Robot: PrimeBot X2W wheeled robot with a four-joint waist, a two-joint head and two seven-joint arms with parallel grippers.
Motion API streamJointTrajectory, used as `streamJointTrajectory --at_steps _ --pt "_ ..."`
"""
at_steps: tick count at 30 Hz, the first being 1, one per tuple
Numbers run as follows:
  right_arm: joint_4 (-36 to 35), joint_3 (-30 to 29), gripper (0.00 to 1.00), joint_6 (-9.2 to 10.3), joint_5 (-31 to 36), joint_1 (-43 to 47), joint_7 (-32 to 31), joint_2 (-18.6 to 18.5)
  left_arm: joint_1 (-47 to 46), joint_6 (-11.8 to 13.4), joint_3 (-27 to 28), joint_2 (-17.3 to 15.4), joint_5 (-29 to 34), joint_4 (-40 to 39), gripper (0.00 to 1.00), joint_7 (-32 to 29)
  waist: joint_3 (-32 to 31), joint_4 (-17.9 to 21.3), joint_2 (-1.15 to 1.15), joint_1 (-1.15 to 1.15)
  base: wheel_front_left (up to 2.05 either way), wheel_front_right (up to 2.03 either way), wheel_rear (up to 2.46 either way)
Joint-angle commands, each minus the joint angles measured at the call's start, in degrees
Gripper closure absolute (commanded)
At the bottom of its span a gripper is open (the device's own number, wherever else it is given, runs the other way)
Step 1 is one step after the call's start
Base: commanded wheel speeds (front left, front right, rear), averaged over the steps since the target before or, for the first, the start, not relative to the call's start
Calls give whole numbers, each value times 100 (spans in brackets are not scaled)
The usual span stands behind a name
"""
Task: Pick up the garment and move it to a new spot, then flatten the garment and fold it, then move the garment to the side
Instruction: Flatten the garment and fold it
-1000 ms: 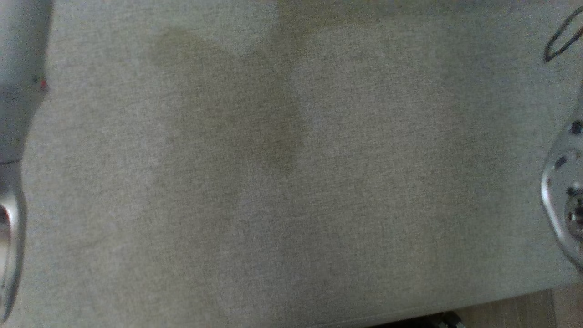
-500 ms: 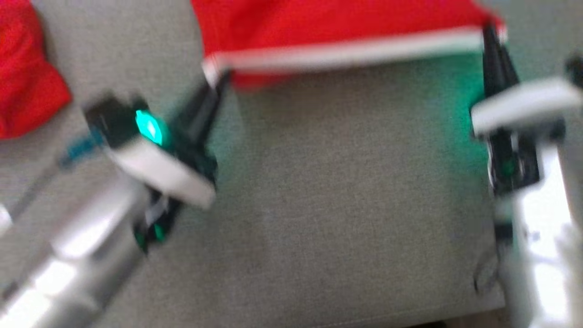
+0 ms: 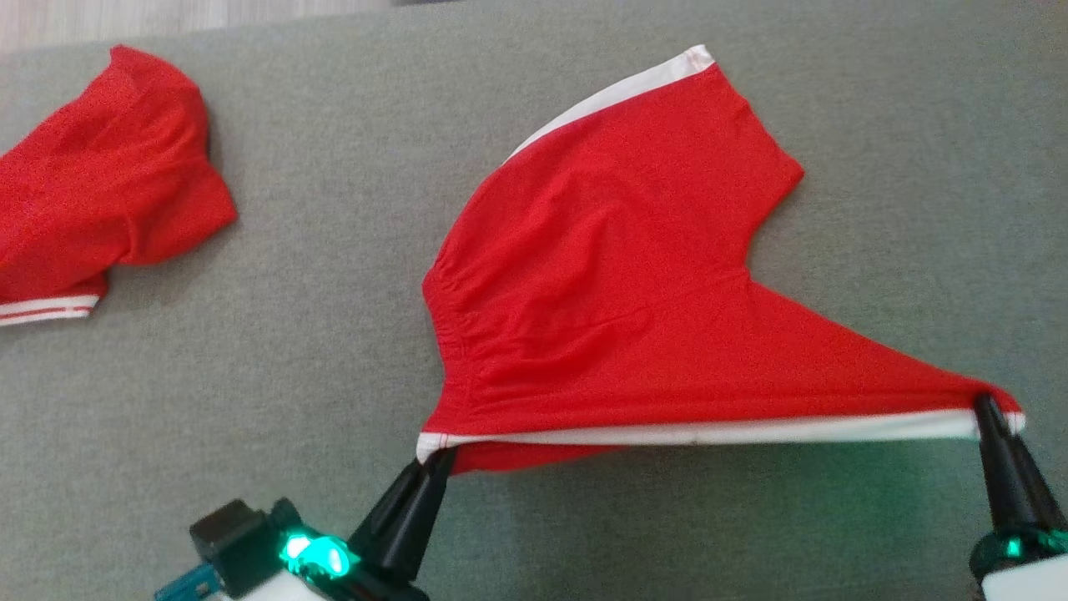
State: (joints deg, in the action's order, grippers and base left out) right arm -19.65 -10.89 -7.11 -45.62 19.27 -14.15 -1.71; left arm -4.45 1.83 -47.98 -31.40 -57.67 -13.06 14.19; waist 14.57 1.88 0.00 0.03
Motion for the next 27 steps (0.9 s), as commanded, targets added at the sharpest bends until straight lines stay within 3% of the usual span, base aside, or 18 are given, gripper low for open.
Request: streamJointTrajectory --at_steps 1,4,7,11,16,25,27 --pt "-365 -84 100 -37 -18 -324 -103 -117 -182 26 419 -230 -75 -264 100 80 123 -86 0 -3 0 0 0" --pt "-396 -47 100 -37 89 -643 -345 -117 -309 -9 451 -208 -80 -365 100 47 252 -155 0 -3 0 0 0" --pt "-179 24 100 -37 256 -1550 -869 -117 -623 -141 518 -68 -340 -509 100 -141 525 -291 0 -3 0 0 0" --pt "855 -178 100 -37 648 -3456 -1827 -117 -1313 -398 645 302 -955 -361 100 -546 994 -675 0 -3 0 0 0" --pt "1963 -432 100 -37 1206 -5138 -2556 -117 -2138 -468 697 831 -1306 414 100 -886 1328 -1074 0 -3 0 0 0" --pt "3247 -675 100 -37 2120 -6562 -2792 -117 -3215 -722 469 1662 -1208 1918 100 -1022 1583 -1418 0 -3 0 0 0" --pt "3352 -622 100 -37 2273 -6662 -2779 -117 -3332 -746 454 1761 -1199 2196 93 -1012 1605 -1420 0 -3 0 0 0"
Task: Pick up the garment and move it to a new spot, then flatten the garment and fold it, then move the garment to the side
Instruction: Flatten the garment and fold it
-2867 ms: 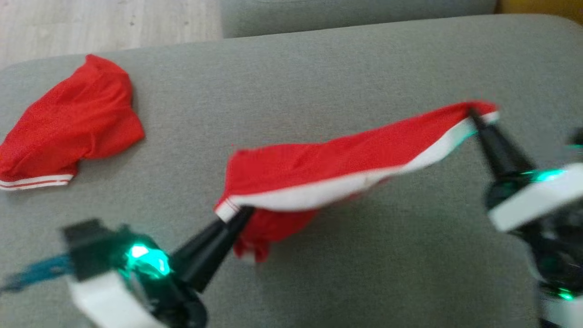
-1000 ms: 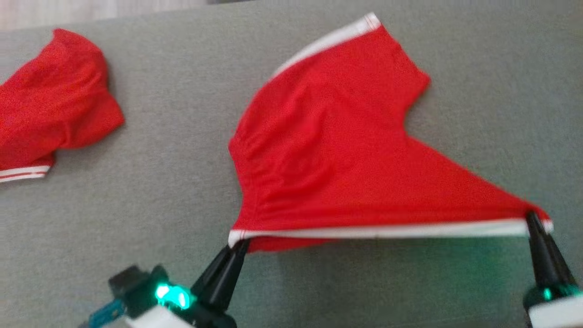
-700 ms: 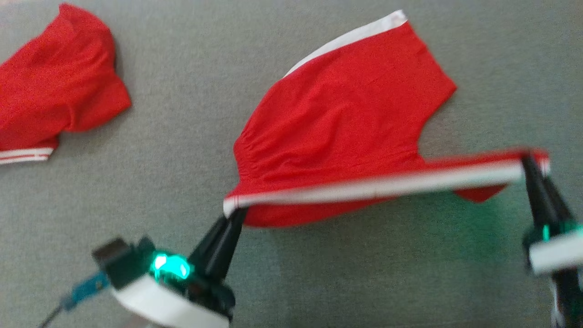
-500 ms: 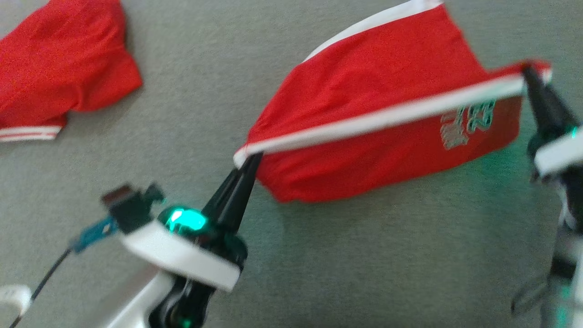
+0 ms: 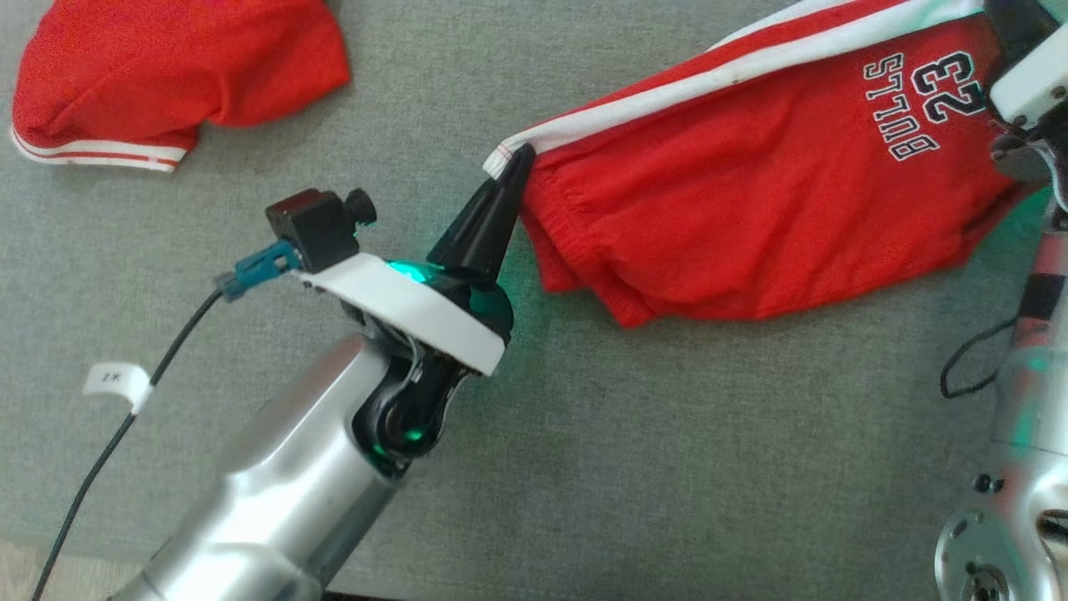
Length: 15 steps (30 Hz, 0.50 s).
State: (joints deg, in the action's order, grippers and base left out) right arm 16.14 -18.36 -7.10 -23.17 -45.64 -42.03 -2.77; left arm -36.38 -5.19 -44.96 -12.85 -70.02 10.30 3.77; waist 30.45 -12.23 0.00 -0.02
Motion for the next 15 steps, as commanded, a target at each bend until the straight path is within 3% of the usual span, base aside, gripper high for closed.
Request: streamJointTrajectory --at_steps 1,2,3,9,15 --pt "-218 155 94 -39 98 -200 56 -10 -179 -41 163 -53 36 -9 75 51 28 0 0 2 0 0 0" --pt "-218 192 63 -39 157 -222 118 -10 -212 -26 175 -26 43 111 58 67 40 18 0 2 0 0 0" --pt "-214 215 0 -39 209 -227 168 -10 -248 -28 159 -17 81 203 3 75 48 35 0 2 0 0 0" --pt "-835 661 0 -39 573 101 583 -26 -217 172 125 -197 438 478 0 292 -32 206 0 2 0 0 0" --pt "-1842 1461 0 -39 1170 1037 447 -771 214 752 -77 -797 1334 -14 0 737 -151 389 0 2 0 0 0"
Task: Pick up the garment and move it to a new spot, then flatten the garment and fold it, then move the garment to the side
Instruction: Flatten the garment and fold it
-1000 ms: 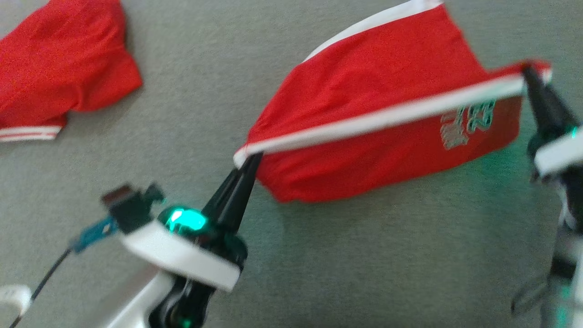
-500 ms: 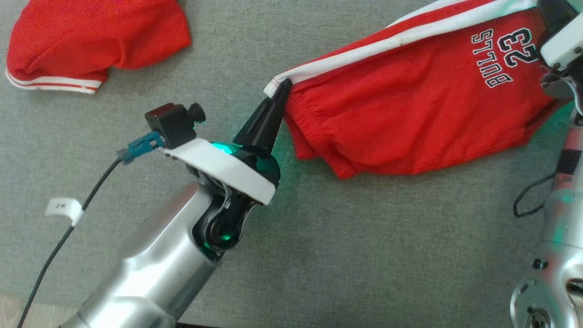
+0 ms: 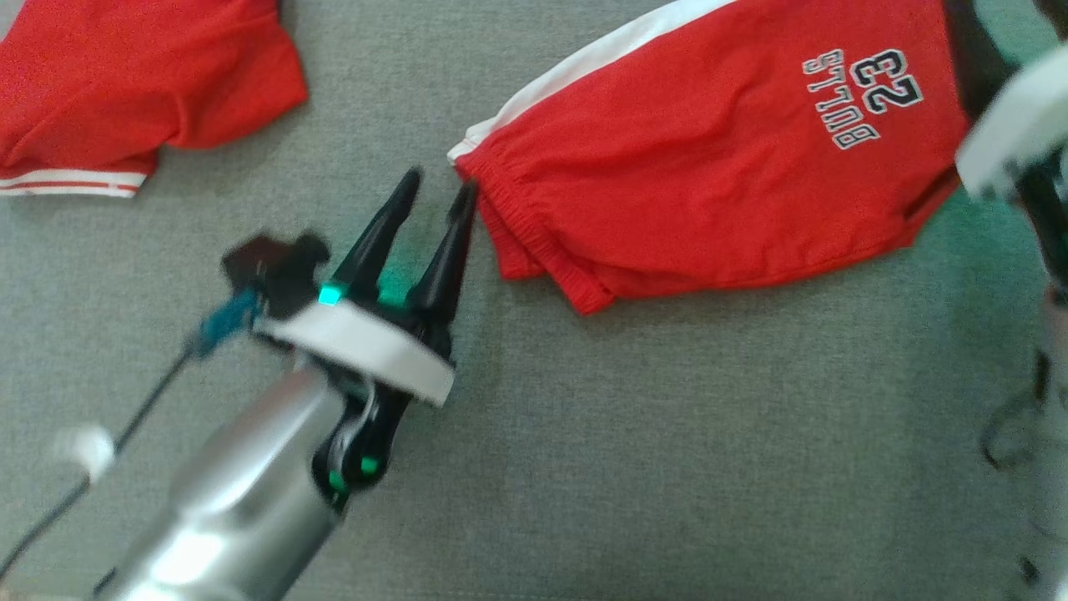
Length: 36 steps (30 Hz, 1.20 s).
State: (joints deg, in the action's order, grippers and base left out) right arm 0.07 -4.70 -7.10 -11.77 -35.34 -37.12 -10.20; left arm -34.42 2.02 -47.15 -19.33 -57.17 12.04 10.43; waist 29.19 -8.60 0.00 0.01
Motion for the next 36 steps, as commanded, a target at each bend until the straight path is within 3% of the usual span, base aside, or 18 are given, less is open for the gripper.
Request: streamJointTrajectory --at_steps 1,6,11,15,19,20,27,36 --pt "-318 152 0 -39 101 124 -81 -147 92 150 160 -217 188 -304 0 164 -31 29 0 -1 0 0 0" --pt "-359 150 0 -39 320 312 -146 -355 318 583 332 -321 806 -822 0 403 11 -47 0 -1 0 0 0" --pt "146 70 0 -39 642 77 -170 -378 571 905 863 -98 1918 -1413 0 453 156 -260 0 -1 0 0 0" --pt "753 89 0 -39 870 -203 -216 -418 966 781 1279 212 2591 -1653 0 455 225 -413 0 -1 0 0 0" --pt "1432 2 0 -39 732 -268 -376 -319 1424 430 1622 483 3106 -1522 0 455 172 -490 0 -1 0 0 0" --pt "1491 -23 100 -39 626 -248 -373 -283 1492 359 1697 528 3176 -1490 0 456 147 -477 0 -1 0 0 0" --pt "1378 -507 100 -39 -180 7 -272 -118 2033 -160 2241 716 3486 -1240 0 456 -202 -94 0 -1 0 0 0" --pt "836 -2141 100 -39 -558 550 -295 -322 2645 -644 2744 1041 3942 -1006 0 456 -739 191 0 -1 0 0 0"
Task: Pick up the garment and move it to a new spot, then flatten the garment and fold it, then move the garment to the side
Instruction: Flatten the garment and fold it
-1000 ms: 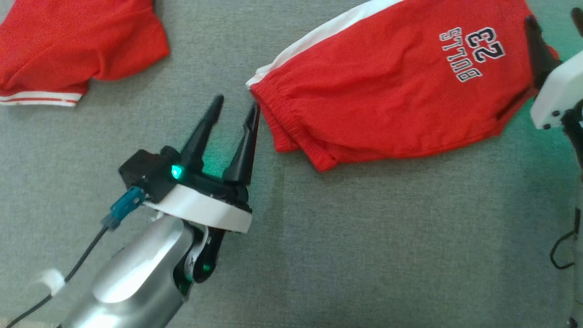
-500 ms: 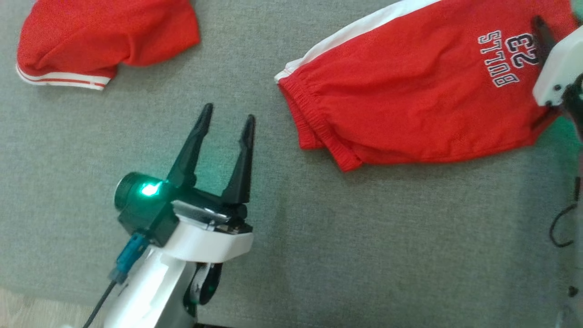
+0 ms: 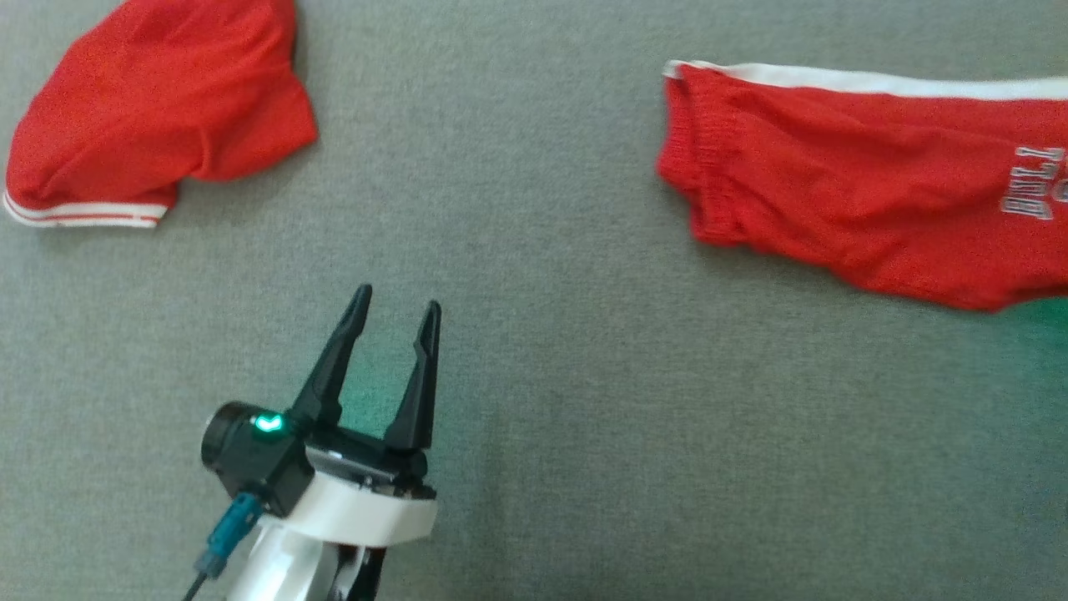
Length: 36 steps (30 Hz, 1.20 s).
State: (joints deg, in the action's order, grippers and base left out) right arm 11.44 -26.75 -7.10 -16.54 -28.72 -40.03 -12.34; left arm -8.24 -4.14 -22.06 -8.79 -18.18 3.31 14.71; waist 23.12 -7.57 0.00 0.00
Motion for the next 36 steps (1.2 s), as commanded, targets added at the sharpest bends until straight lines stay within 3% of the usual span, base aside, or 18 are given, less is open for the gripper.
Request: streamJointTrajectory --at_steps 1,5,9,13,19,22,25,26,27,29,30,31,36 --pt "-375 -44 100 -39 -181 -151 9 -60 71 -62 275 27 80 -100 0 29 -179 103 0 0 0 0 0" --pt "-767 63 100 -39 -532 -333 -158 248 223 -161 414 186 190 7 0 29 -395 162 0 0 0 0 0" --pt "-1127 735 100 -39 -843 -406 -432 795 407 -222 505 299 283 126 0 29 -656 247 0 0 0 0 0" --pt "-1082 1381 100 -39 -964 -378 -389 934 497 -254 521 366 331 213 0 29 -768 274 0 0 0 0 0" --pt "292 2642 100 -39 -1490 -469 594 944 455 -306 322 465 395 389 0 29 -890 70 0 0 0 0 0" --pt "1221 3101 100 -39 -1714 -619 1223 945 475 -318 329 500 372 528 0 29 -935 -99 0 0 0 0 0" --pt "1713 3351 100 -39 -1914 -799 1661 945 528 -323 366 522 366 587 0 29 -962 -164 0 0 0 0 0" --pt "1840 3426 96 -39 -1995 -855 1809 946 552 -324 377 528 369 602 0 29 -972 -169 0 0 0 0 0" --pt "1936 3516 70 -39 -2121 -907 1948 946 574 -325 386 534 375 609 0 29 -980 -169 0 0 0 0 0" --pt "2058 3734 54 -39 -2390 -1005 2251 946 616 -327 410 544 394 620 0 29 -996 -142 0 0 0 0 0" --pt "2101 3854 33 -39 -2534 -1044 2409 946 636 -328 419 548 401 630 0 29 -1006 -117 0 0 0 0 0" --pt "2134 3982 0 -39 -2701 -1073 2554 946 650 -329 422 553 405 642 0 29 -1016 -93 0 0 0 0 0" --pt "2062 4770 0 -39 -3470 -1038 3072 946 683 -331 460 570 421 659 0 29 -1095 85 0 0 0 0 0"
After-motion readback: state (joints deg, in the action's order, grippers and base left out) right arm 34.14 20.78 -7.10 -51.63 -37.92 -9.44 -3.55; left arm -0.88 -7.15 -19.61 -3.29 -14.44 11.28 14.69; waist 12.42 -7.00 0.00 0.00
